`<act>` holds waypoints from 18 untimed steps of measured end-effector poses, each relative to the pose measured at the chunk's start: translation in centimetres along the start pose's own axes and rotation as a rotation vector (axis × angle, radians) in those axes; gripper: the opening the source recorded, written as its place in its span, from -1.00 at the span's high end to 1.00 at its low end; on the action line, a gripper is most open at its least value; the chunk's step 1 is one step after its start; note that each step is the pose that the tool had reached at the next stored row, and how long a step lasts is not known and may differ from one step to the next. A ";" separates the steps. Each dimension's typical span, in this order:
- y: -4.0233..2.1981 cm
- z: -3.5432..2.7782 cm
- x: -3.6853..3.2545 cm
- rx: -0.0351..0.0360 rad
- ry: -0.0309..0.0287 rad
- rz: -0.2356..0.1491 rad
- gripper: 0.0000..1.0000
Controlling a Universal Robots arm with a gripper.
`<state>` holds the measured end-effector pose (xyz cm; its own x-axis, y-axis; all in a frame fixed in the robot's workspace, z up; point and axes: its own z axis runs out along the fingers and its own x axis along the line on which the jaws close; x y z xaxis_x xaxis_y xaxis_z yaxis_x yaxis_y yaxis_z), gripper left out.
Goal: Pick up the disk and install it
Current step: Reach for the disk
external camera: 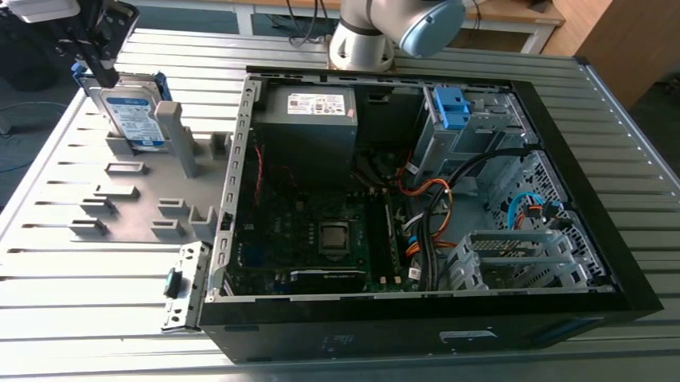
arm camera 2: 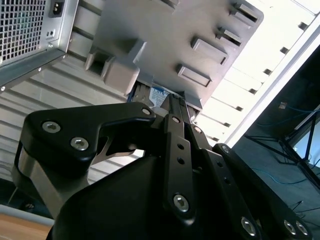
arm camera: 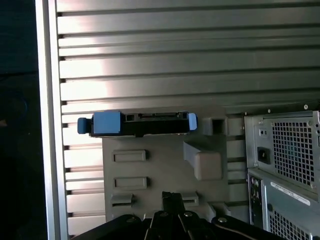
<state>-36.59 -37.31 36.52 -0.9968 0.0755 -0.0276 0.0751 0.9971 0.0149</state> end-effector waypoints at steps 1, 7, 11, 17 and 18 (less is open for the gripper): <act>0.20 0.06 0.21 0.0056 -0.0005 0.000 0.79; 0.80 0.47 1.44 0.0136 -0.0013 0.000 0.79; 0.95 0.83 2.14 0.0135 -0.0015 0.000 0.79; 1.26 1.44 2.77 0.0136 -0.0013 0.000 0.79; 1.32 1.47 2.81 0.0137 -0.0012 0.000 0.79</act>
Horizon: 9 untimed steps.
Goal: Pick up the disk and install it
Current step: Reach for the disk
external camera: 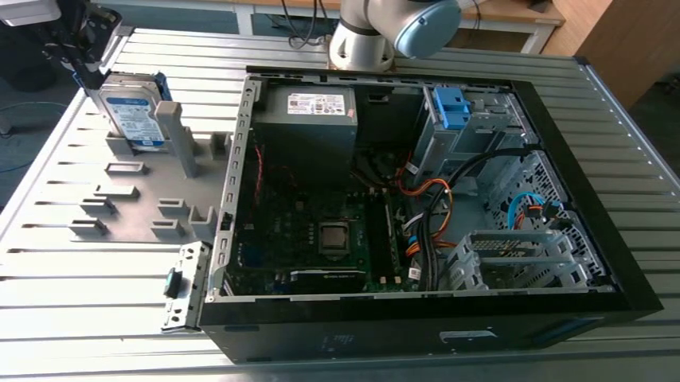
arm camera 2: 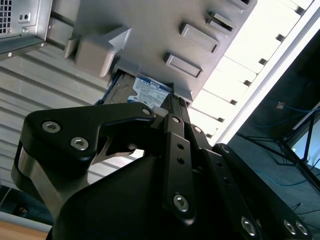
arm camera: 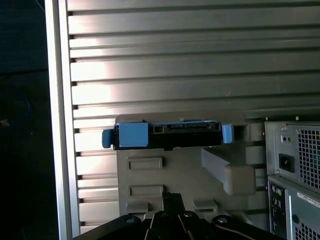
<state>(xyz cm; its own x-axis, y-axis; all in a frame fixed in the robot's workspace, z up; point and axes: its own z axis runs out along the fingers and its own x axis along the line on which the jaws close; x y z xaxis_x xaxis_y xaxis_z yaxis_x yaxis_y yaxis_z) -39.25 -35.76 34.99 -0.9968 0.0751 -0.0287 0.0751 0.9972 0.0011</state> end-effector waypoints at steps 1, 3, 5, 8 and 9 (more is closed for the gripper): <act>0.05 0.03 0.02 0.0000 -0.0001 0.000 0.79; 0.06 0.04 0.02 0.0000 0.0000 0.000 0.79; 0.06 0.04 0.02 0.0000 0.0000 0.000 0.79; 0.06 0.05 0.02 0.0000 -0.0001 0.000 0.79; 0.06 0.05 0.02 0.0000 0.0000 0.000 0.79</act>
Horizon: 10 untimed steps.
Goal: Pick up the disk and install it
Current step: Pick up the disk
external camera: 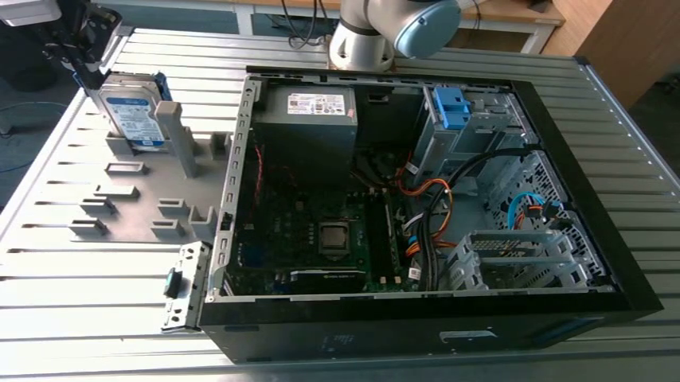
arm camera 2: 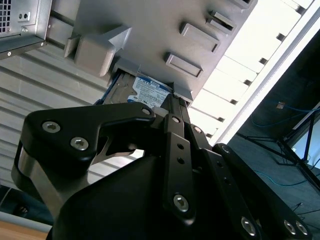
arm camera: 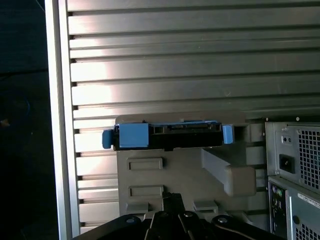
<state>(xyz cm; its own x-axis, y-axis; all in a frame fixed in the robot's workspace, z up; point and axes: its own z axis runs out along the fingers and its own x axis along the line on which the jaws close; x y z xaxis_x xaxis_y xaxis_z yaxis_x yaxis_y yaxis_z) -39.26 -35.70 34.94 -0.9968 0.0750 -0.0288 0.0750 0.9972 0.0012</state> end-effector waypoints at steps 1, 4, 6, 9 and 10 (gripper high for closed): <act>0.00 0.00 0.00 0.0000 0.0000 0.000 0.79; 0.00 0.00 0.00 0.0000 0.0000 0.000 0.79; 0.00 0.01 0.00 -0.0001 -0.0001 -0.002 0.79; 0.01 0.01 0.00 -0.0005 -0.0001 -0.016 0.79; 0.01 0.01 0.00 -0.0008 -0.0001 -0.026 0.79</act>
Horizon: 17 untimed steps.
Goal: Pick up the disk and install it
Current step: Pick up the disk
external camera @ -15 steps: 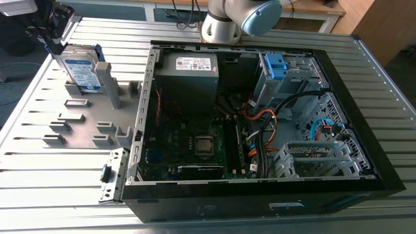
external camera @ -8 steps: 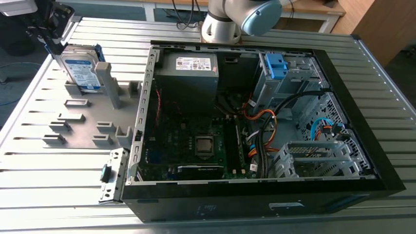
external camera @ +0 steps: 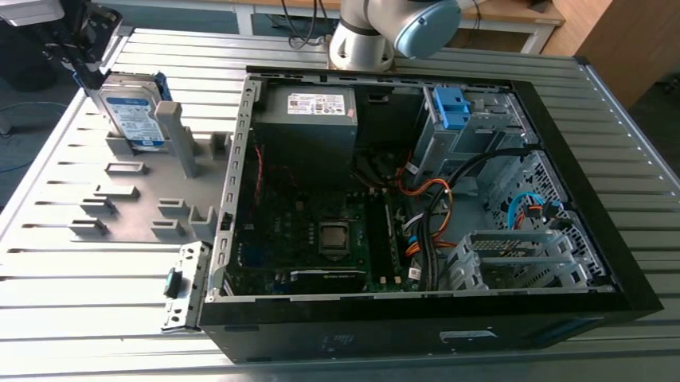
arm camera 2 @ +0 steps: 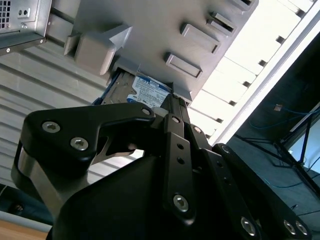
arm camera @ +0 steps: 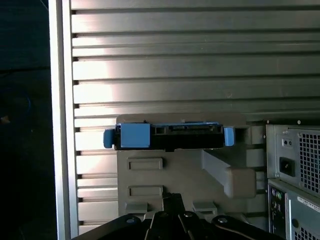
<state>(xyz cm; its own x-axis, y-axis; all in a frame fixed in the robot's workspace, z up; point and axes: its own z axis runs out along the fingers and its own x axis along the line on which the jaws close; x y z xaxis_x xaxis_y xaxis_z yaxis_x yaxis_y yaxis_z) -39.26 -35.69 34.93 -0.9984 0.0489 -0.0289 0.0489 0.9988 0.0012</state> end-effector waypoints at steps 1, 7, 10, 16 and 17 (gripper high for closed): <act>0.00 0.00 0.00 -0.0003 0.0001 -0.012 0.79; 0.00 0.00 0.00 -0.0025 0.0002 -0.090 0.79; -0.01 0.00 0.00 -0.0036 0.0002 -0.128 0.79; -0.01 0.00 0.00 -0.0054 0.0003 -0.190 0.79; -0.01 0.00 0.00 -0.0057 0.0003 -0.199 0.79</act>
<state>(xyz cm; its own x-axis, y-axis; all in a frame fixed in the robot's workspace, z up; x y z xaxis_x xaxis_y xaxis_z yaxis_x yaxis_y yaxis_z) -39.26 -35.69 34.93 -0.9884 -0.1494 -0.0288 -0.1495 0.9888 0.0012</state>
